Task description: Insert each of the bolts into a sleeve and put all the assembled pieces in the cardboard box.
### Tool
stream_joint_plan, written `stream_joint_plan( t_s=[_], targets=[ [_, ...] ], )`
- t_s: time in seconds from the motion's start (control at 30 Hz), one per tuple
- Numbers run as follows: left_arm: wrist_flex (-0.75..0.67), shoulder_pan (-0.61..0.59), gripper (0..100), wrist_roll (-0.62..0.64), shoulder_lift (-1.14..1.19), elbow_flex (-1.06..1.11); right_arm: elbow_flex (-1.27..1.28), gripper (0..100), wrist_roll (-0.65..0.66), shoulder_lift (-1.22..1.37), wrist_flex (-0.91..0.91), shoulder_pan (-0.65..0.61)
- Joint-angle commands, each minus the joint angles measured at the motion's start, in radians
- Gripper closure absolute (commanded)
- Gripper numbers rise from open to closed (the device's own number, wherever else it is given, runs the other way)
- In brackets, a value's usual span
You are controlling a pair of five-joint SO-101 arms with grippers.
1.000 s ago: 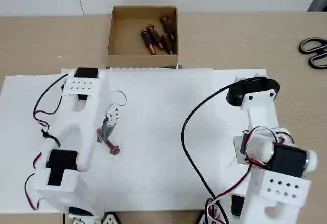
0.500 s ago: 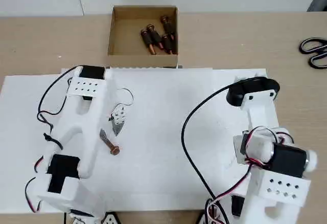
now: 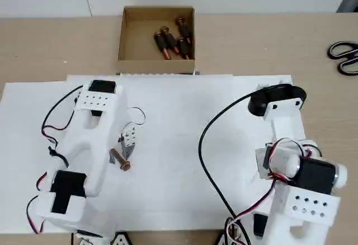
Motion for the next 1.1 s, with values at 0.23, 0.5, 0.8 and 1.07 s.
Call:
stream_joint_plan(
  t_s=[0.23, 0.5, 0.8, 1.07],
  targets=[
    [-0.196, 0.000, 90, 0.000, -0.029, 0.168, -0.003, 99.6, -0.009, -0.015, -0.012, 0.012],
    [-0.296, -0.006, 100, 0.000, -0.029, 0.257, -0.003, 99.6, -0.009, -0.015, -0.012, 0.012],
    [-0.126, -0.011, 99, 0.029, -0.038, 0.143, -0.003, 99.6, -0.009, -0.015, -0.012, 0.012],
    [0.057, -0.012, 99, 0.310, -0.038, -0.297, -0.002, 99.6, -0.009, -0.015, -0.012, 0.012]
  ],
)
